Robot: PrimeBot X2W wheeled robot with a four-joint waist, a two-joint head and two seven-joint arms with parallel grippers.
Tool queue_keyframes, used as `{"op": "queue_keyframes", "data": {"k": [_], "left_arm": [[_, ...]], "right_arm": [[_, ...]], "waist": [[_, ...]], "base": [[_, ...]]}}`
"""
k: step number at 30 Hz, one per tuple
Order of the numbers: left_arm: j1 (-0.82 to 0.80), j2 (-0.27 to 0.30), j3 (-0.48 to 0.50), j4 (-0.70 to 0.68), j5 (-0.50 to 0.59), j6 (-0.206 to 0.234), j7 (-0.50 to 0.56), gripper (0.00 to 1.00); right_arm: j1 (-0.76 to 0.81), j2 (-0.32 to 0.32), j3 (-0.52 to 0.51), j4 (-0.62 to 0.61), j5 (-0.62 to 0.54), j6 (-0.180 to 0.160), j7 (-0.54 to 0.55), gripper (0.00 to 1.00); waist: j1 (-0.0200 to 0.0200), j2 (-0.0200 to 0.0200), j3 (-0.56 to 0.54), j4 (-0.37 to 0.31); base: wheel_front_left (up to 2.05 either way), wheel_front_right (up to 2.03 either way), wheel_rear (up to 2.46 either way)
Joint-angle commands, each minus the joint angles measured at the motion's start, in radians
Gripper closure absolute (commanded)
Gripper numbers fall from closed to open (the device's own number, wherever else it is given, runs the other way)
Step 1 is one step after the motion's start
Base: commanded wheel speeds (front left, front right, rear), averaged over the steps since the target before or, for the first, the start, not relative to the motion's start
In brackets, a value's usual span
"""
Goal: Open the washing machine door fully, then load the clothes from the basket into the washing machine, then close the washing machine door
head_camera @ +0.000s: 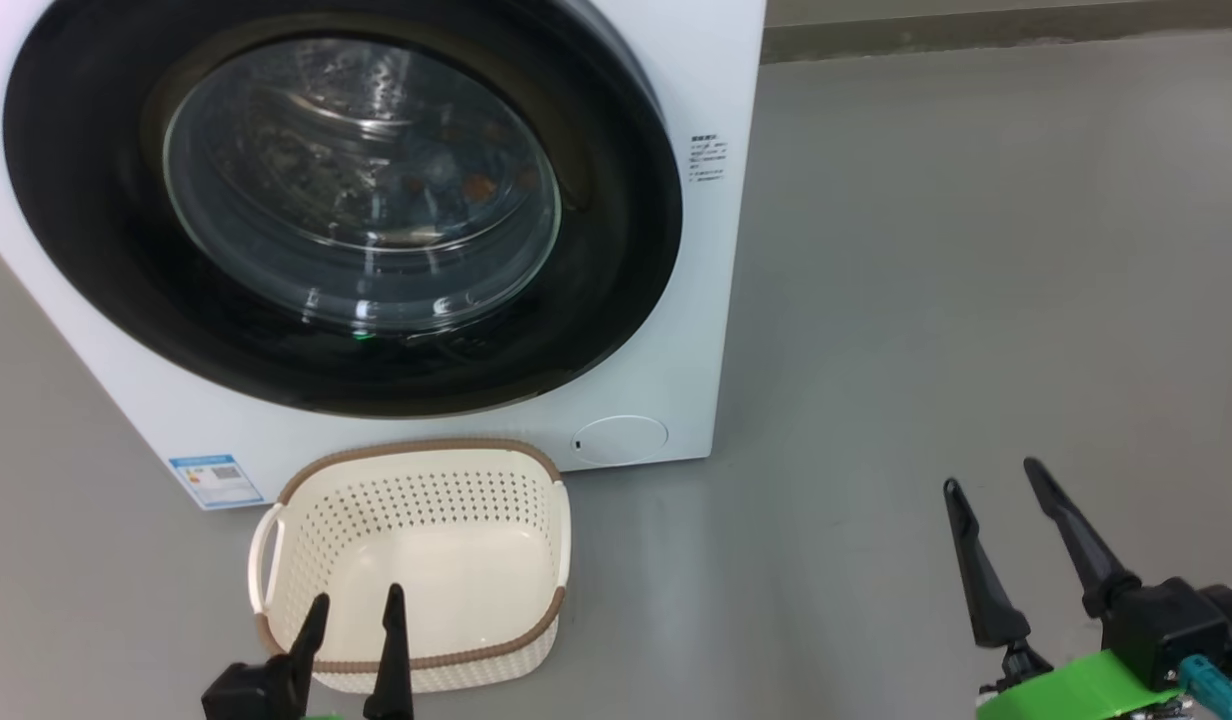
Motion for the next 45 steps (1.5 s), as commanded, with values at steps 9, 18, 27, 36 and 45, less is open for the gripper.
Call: {"op": "queue_keyframes", "data": {"k": [9, 18, 27, 36, 45], "left_arm": [[0.019, 0.012, 0.05, -0.025, 0.012, -0.008, -0.006, 0.0], [0.03, 0.012, 0.052, -0.033, 0.027, -0.008, -0.006, 0.0], [0.026, 0.012, 0.058, -0.05, 0.038, -0.009, -0.006, 0.0], [0.023, 0.012, 0.059, -0.049, 0.043, -0.011, -0.006, 0.0], [0.059, -0.008, 0.023, 0.017, 0.02, -0.008, 0.007, 1.0]], "right_arm": [[0.055, 0.022, -0.005, -0.013, -0.044, -0.006, -0.004, 0.0], [0.068, 0.037, -0.025, -0.007, -0.062, -0.006, -0.004, 0.0], [0.053, 0.038, -0.031, 0.041, -0.074, -0.006, -0.004, 0.0], [0.039, 0.038, -0.035, 0.065, -0.074, -0.006, -0.004, 0.0], [0.087, 0.049, -0.058, 0.142, -0.042, 0.001, 0.008, 1.0]], "waist": [[0.0, 0.0, -0.03, -0.027], [0.0, 0.0, -0.035, -0.027], [0.0, 0.0, -0.029, -0.016], [0.0, 0.0, -0.027, 0.0], [0.0001, 0.0, -0.027, 0.003]], "base": [[0.0, 0.0, 0.0], [0.0, 0.0, 0.0], [0.0, 0.0, 0.0], [0.0, 0.0, 0.0], [0.0, 0.0, 0.0]]}}
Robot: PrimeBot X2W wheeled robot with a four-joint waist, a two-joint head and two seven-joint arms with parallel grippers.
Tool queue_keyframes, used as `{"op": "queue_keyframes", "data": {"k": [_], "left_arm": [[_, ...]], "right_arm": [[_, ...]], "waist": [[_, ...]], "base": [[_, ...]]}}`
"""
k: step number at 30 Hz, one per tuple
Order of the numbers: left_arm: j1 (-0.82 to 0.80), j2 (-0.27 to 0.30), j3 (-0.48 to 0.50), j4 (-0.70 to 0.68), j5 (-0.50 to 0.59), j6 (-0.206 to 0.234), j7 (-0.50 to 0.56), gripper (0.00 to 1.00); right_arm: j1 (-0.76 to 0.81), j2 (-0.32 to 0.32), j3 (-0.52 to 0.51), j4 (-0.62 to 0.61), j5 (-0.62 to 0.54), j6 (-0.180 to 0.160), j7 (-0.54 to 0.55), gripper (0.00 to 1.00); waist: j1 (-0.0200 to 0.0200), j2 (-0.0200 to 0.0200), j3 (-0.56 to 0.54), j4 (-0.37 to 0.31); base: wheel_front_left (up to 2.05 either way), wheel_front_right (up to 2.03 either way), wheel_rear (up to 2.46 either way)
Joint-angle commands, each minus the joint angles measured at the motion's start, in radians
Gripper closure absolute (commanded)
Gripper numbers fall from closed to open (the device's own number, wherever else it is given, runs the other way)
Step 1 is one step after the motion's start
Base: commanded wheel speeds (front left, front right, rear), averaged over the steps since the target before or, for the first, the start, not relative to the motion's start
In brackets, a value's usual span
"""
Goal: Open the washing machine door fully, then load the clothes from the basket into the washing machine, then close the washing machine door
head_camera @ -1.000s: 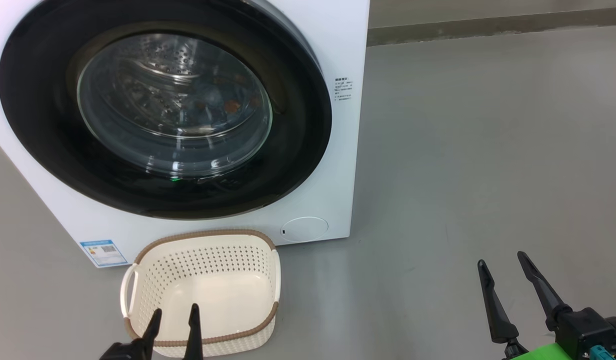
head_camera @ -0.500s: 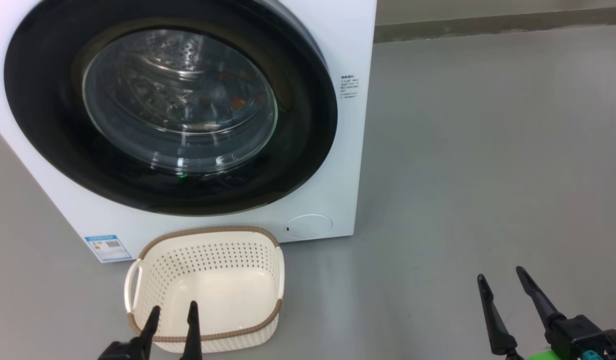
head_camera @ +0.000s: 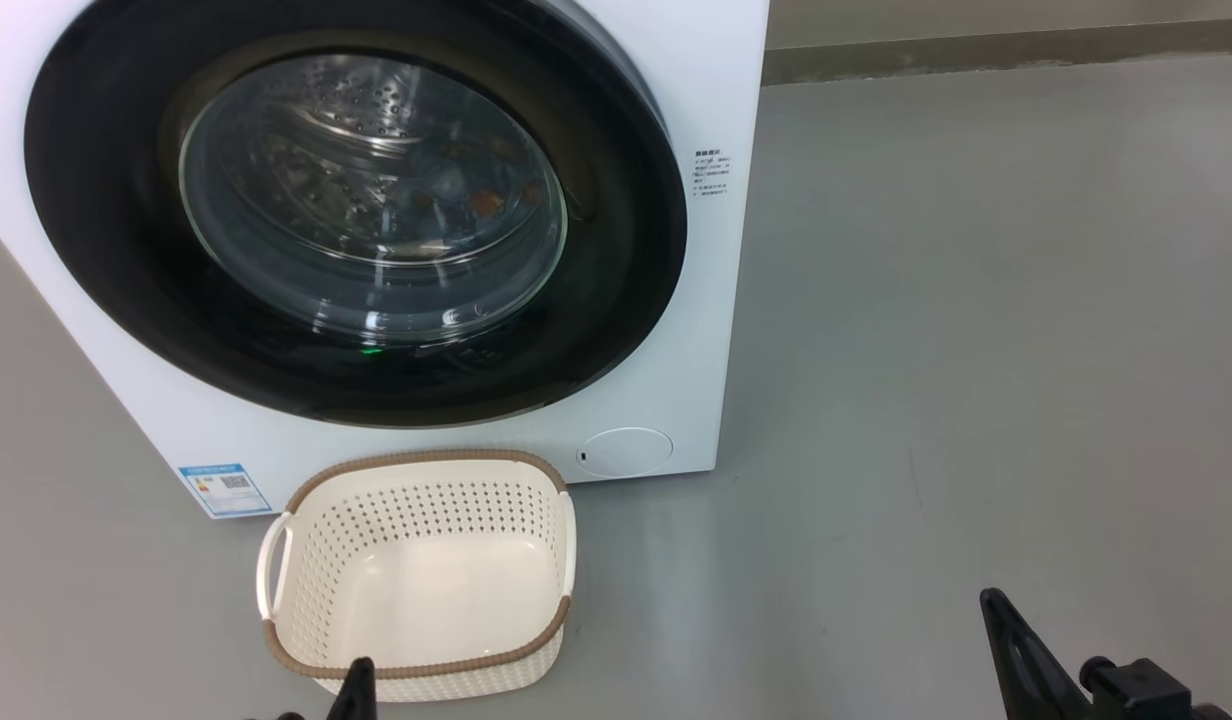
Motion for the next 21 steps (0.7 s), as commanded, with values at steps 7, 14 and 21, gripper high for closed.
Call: {"op": "queue_keyframes", "data": {"k": [7, 14, 21], "left_arm": [[-0.028, 0.007, 0.024, -0.024, -0.094, -0.009, 0.025, 1.0], [-0.038, 0.008, 0.04, -0.026, -0.167, -0.016, 0.046, 1.0], [-0.047, 0.009, 0.056, -0.029, -0.24, -0.022, 0.066, 1.0]], "right_arm": [[-0.024, -0.003, -0.004, -0.014, 0.117, -0.001, 0.026, 1.0], [-0.037, -0.002, -0.006, -0.007, 0.205, -0.001, 0.047, 1.0], [-0.049, -0.002, -0.008, 0.0, 0.293, -0.002, 0.067, 1.0]], "waist": [[0.0005, 0.0, 0.001, -0.001], [0.0, 0.0, 0.004, -0.002], [0.0, 0.0, 0.005, -0.003]], "base": [[0.0, 0.0, 0.0], [0.0, 0.0, 0.0], [0.0, 0.0, 0.0]]}}
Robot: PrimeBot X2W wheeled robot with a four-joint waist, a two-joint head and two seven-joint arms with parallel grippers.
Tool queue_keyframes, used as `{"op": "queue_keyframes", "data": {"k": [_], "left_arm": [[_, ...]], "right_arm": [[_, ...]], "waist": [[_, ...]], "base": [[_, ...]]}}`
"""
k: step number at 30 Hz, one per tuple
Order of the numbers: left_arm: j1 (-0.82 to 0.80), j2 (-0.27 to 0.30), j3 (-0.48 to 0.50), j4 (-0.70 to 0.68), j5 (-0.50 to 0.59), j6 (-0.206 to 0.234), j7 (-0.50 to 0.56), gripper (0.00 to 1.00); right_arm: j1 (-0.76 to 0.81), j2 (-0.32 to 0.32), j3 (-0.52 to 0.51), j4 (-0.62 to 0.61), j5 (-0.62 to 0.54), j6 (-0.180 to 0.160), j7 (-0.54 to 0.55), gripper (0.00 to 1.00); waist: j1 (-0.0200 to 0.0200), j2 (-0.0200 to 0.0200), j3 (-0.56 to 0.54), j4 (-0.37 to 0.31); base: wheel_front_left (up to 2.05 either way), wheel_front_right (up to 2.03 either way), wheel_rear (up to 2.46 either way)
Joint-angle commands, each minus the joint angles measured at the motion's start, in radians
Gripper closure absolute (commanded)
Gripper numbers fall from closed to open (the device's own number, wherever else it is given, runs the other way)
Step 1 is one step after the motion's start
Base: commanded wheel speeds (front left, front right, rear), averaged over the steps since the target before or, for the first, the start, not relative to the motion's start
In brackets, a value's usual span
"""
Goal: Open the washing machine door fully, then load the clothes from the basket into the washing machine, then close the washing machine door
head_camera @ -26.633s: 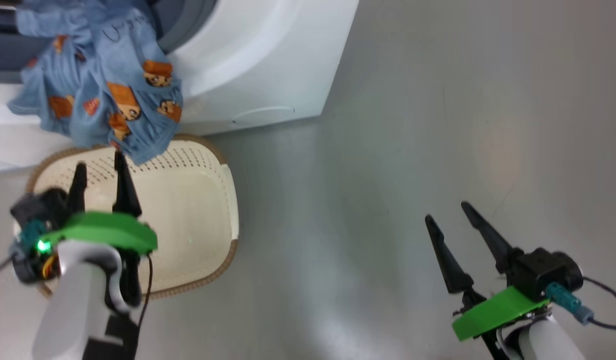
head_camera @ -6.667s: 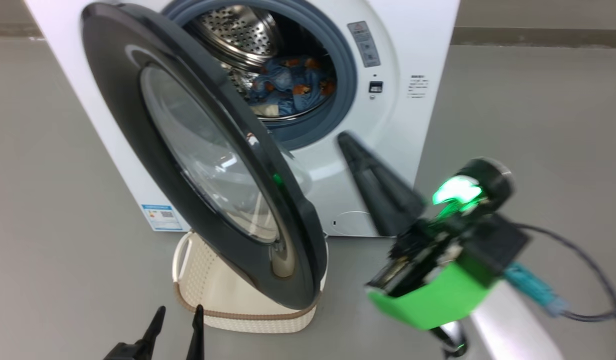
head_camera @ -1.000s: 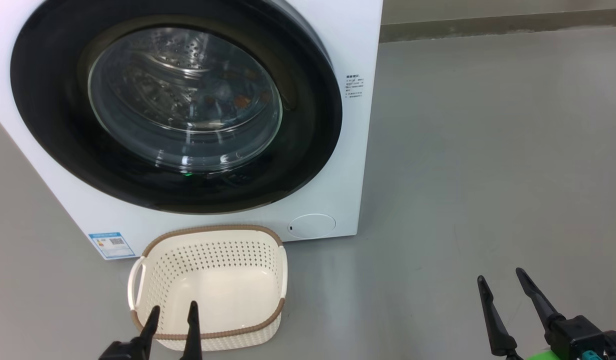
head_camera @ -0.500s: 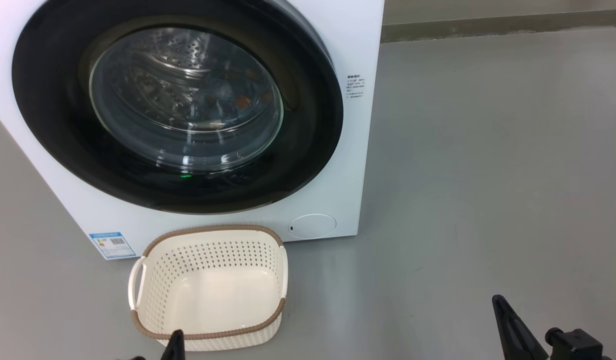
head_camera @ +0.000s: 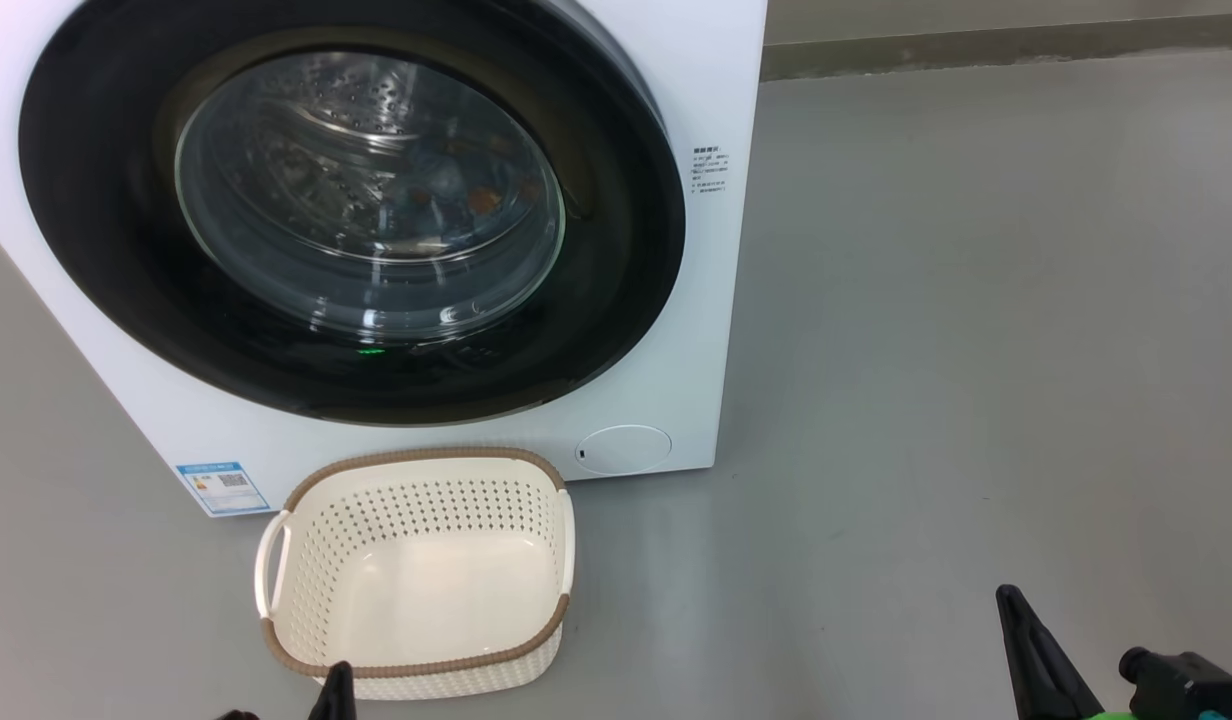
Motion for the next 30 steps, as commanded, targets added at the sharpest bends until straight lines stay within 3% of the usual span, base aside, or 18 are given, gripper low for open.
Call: {"op": "queue_keyframes", "data": {"k": [1, 30], "left_arm": [[-0.043, 0.01, 0.021, -0.028, -0.035, -0.006, 0.011, 1.0], [-0.078, 0.014, 0.084, -0.041, -0.328, -0.032, 0.093, 1.0]], "right_arm": [[-0.045, -0.004, -0.003, -0.02, 0.045, -0.002, 0.011, 1.0], [-0.094, -0.002, -0.012, 0.009, 0.397, -0.003, 0.094, 1.0]], "waist": [[-0.0001, 0.0, 0.0, 0.0], [-0.0001, 0.0, 0.007, -0.003]], "base": [[0.0, 0.0, 0.0], [0.0, 0.0, 0.0]]}}
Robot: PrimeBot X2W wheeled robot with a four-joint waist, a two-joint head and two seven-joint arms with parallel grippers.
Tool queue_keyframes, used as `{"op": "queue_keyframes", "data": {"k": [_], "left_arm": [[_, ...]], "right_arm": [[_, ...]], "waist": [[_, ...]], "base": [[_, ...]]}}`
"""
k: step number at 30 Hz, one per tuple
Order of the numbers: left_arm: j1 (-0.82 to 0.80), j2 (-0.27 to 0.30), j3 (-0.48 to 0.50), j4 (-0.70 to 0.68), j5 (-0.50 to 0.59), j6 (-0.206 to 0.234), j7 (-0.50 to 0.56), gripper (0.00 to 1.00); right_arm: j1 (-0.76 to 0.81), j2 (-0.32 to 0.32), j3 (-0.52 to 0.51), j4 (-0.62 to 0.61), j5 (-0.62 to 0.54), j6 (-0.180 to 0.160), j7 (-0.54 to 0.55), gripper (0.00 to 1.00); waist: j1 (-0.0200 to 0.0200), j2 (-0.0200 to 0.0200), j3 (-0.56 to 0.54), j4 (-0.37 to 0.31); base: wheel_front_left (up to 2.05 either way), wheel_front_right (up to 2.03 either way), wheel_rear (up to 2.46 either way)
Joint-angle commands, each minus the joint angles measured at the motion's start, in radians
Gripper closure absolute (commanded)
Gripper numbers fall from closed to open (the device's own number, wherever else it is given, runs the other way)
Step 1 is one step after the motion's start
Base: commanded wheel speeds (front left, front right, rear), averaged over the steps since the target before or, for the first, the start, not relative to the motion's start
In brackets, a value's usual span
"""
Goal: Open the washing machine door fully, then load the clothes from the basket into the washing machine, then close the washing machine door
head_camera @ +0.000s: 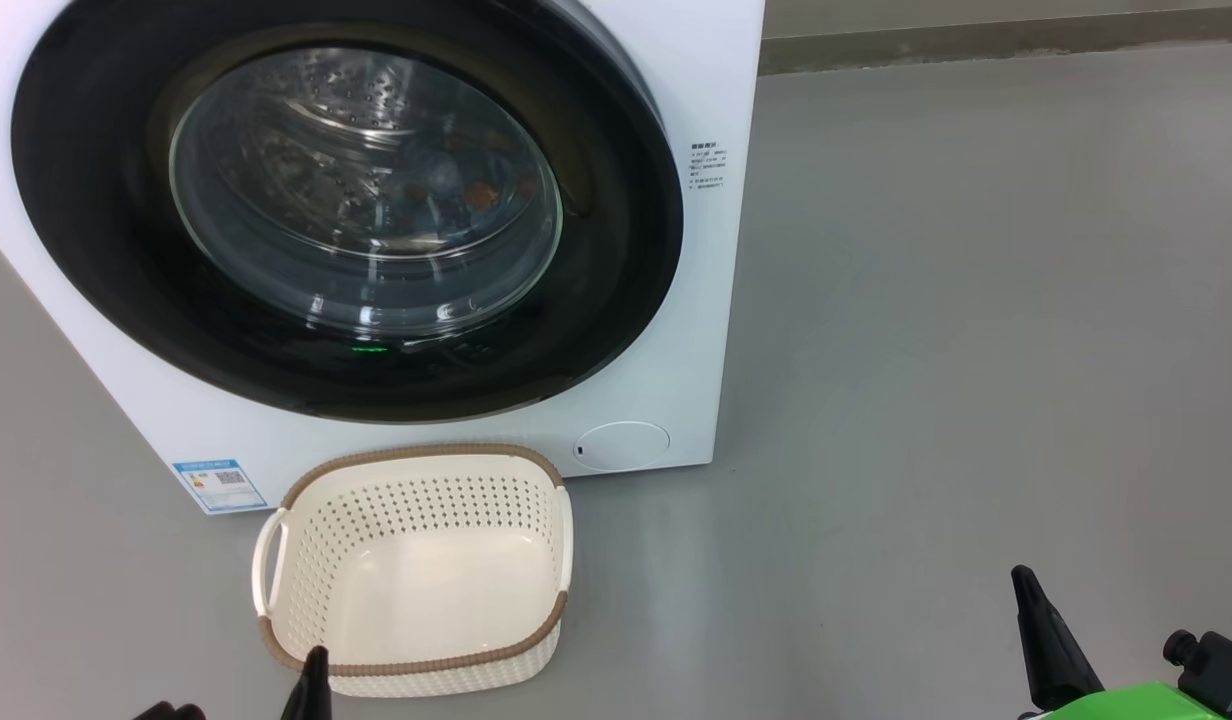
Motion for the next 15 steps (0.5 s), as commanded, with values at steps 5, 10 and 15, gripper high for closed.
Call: {"op": "queue_keyframes", "data": {"k": [5, 10, 15], "left_arm": [[-0.055, 0.015, 0.035, -0.031, -0.07, -0.01, 0.02, 1.0], [-0.061, 0.016, 0.046, -0.033, -0.122, -0.015, 0.035, 1.0], [-0.067, 0.016, 0.058, -0.035, -0.175, -0.02, 0.049, 1.0]], "right_arm": [[-0.05, -0.004, 0.003, -0.014, 0.087, -0.003, 0.019, 1.0], [-0.058, -0.004, 0.001, -0.009, 0.15, -0.003, 0.034, 1.0], [-0.067, -0.004, 0.0, -0.004, 0.213, -0.004, 0.049, 1.0]], "waist": [[-0.0001, 0.0, 0.001, -0.001], [-0.0001, 0.0, 0.002, -0.001], [-0.0001, 0.0, 0.004, -0.002]], "base": [[0.0, 0.0, 0.0], [0.0, 0.0, 0.0], [0.0, 0.0, 0.0]]}}
